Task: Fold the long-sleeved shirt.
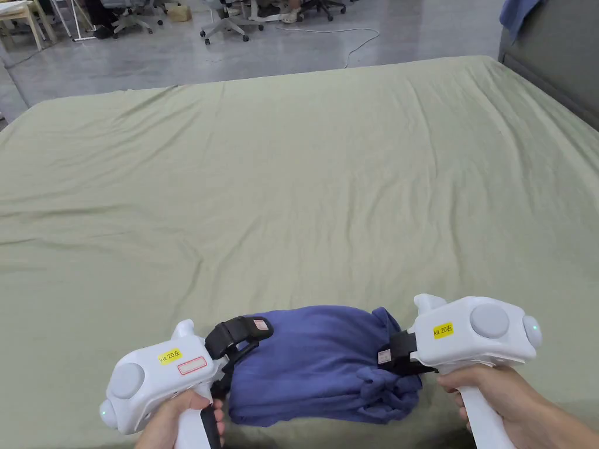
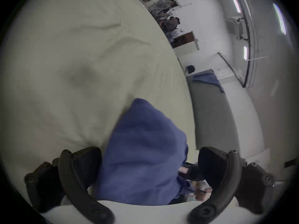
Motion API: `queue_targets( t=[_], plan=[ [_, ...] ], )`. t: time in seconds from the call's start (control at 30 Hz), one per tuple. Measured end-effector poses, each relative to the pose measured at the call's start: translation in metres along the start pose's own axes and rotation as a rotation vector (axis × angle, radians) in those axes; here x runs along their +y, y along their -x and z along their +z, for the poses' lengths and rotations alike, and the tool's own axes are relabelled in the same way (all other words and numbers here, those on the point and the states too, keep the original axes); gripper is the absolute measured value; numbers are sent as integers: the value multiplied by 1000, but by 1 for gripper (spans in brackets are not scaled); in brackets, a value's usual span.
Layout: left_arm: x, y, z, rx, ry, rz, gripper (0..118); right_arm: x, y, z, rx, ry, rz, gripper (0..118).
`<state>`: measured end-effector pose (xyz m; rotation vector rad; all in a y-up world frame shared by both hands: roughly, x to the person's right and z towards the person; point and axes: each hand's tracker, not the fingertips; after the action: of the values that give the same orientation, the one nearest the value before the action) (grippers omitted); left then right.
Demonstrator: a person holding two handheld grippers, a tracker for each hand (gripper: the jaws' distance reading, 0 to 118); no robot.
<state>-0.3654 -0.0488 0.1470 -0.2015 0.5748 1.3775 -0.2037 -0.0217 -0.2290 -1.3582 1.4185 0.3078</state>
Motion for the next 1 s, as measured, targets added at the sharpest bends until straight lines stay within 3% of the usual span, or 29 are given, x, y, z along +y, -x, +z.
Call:
queue_targets(
  t=[0.1, 0.17, 0.2, 0.23, 0.27, 0.3, 0.37, 0.43, 0.6, 0.73, 1.0],
  plan=[
    [-1, 2, -23, -151, 102, 53, 117, 0, 2, 0, -6, -1, 5, 0],
    [-5, -6, -40, -102, 140, -22, 110, 0, 2, -1, -9, -1, 7, 0],
    [-4, -12, -43, -54, 147, -92, 83, 0, 2, -1, -10, -2, 7, 0],
    [-3, -21, -45, 11, 170, -164, 29, -1, 2, 0, -11, -3, 6, 0],
    [0, -27, -47, 92, 177, -215, 21, -1, 2, 0, -11, -4, 4, 0],
    [2, -28, -52, 139, 235, -214, 21, -1, 3, 0, -10, -5, 4, 0],
    [12, -35, -45, 69, 266, -233, 21, -2, 5, -1, -14, -5, 11, 0],
    [19, -48, -46, 131, 318, -307, 21, -2, 8, 0, -19, -6, 19, 0],
    [30, -68, -34, 161, 322, -424, 21, -1, 40, 13, -26, -20, 71, 0],
    [64, -64, 2, 170, 293, -440, 21, -3, 95, 23, -16, -133, 238, 0],
    [153, -19, 138, 315, 163, -513, 21, 2, 246, -35, 17, -396, 449, 0]
  ],
)
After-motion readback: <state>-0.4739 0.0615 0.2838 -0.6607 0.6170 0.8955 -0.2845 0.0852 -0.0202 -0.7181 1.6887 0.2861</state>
